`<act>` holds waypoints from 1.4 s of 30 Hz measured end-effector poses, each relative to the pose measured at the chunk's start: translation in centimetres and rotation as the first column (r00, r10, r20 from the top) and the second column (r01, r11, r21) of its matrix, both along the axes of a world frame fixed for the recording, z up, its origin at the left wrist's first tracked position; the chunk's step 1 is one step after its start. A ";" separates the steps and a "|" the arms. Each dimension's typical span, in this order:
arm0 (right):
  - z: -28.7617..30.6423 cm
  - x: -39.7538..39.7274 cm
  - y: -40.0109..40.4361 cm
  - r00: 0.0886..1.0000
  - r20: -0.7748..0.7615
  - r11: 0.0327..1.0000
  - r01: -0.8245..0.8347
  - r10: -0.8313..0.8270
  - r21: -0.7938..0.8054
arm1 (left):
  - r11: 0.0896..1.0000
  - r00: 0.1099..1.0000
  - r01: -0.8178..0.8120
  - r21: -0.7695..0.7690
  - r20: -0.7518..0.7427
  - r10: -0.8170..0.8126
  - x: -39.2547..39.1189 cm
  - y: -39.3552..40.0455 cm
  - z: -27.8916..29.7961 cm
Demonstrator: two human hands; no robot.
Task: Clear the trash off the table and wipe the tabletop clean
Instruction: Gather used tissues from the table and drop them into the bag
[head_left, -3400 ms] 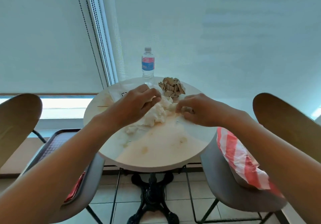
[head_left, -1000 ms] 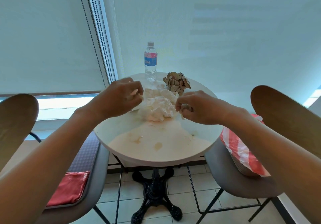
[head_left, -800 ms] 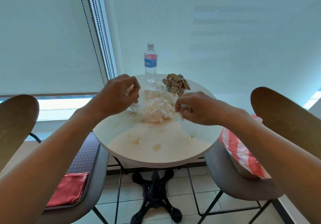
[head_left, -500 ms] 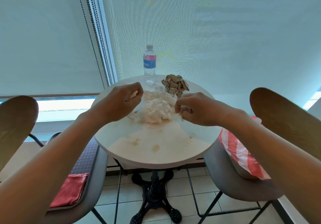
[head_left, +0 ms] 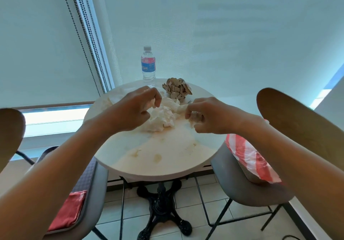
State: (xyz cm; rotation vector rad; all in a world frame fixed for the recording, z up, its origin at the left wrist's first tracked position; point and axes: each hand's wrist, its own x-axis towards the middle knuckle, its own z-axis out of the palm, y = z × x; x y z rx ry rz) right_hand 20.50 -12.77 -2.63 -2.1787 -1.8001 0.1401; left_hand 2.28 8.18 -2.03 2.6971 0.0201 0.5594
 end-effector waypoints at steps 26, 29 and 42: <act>-5.4 20.1 -21.1 0.975 -0.001 0.974 0.222 -0.223 -0.049 | 0.989 0.955 0.066 -0.136 -0.278 -0.102 24.0 -23.5 -4.9; -7.8 22.3 -23.6 0.968 -0.034 0.966 0.243 -0.247 -0.089 | 0.989 0.913 -0.034 -0.143 -0.407 -0.028 27.6 -26.1 -7.9; -17.0 26.7 -26.7 0.877 -0.201 0.893 0.396 -0.437 -0.213 | 0.974 0.859 -0.131 -0.183 -0.512 0.019 35.7 -29.5 -18.1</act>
